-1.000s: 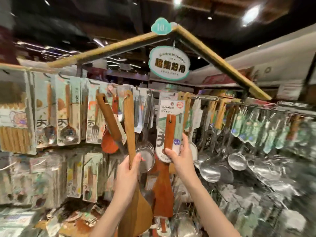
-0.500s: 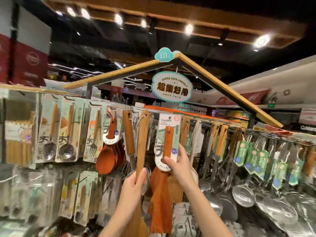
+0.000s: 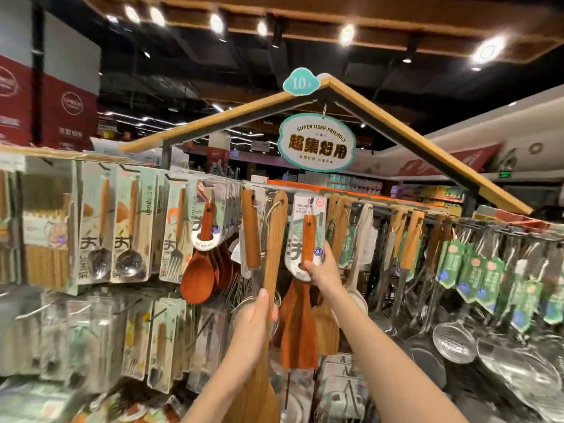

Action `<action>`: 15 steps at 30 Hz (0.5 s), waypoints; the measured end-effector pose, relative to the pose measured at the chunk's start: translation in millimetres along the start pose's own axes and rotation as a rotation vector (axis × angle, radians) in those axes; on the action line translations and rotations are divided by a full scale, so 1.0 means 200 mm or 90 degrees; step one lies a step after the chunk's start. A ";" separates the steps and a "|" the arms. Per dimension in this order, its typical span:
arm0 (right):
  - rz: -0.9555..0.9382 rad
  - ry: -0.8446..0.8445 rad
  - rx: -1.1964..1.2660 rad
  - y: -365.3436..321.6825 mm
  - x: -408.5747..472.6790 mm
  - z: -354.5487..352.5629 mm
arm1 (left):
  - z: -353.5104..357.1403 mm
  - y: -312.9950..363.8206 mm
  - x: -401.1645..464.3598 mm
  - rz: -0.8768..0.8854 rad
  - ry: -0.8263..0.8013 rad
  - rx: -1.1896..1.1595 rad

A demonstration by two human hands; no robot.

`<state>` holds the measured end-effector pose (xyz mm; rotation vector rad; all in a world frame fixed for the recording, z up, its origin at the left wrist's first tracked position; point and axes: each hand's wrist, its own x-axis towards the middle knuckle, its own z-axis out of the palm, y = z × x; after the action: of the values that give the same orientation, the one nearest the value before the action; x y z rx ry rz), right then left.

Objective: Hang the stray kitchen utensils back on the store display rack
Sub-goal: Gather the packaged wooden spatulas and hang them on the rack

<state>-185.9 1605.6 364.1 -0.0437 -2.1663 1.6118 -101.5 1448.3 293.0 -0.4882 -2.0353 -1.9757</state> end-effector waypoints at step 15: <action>-0.177 -0.053 0.072 -0.24 -0.30 -0.29 | 0.36 0.02 -0.01 0.008 -0.082 -0.011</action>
<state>-99.2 1624.8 402.3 0.3493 -2.0302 1.5931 -95.2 1521.1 293.0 -0.6449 -2.0858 -2.0046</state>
